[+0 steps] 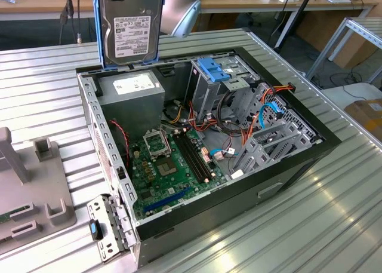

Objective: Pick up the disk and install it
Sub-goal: 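Pick up the disk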

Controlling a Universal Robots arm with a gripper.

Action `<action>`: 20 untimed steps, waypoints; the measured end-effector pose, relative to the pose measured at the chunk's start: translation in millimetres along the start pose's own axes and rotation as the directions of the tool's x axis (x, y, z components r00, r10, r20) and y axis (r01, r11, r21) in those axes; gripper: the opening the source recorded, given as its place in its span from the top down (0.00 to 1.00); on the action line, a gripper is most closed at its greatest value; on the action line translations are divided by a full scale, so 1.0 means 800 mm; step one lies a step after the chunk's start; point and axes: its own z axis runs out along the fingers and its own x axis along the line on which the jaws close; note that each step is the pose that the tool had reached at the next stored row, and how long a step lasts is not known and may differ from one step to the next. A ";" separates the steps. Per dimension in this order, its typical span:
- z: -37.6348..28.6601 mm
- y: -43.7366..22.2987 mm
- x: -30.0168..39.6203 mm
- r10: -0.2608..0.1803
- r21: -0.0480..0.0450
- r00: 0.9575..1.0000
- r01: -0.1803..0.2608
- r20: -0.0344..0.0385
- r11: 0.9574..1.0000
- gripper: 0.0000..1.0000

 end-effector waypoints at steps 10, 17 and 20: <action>-0.0006 -0.0023 0.0116 0.000 0.000 1.000 0.000 0.000 1.000 0.64; -0.0008 -0.0024 0.0163 0.000 0.000 1.000 0.000 0.000 1.000 0.64; -0.0009 -0.0024 0.0175 0.000 0.000 1.000 0.000 0.000 1.000 0.64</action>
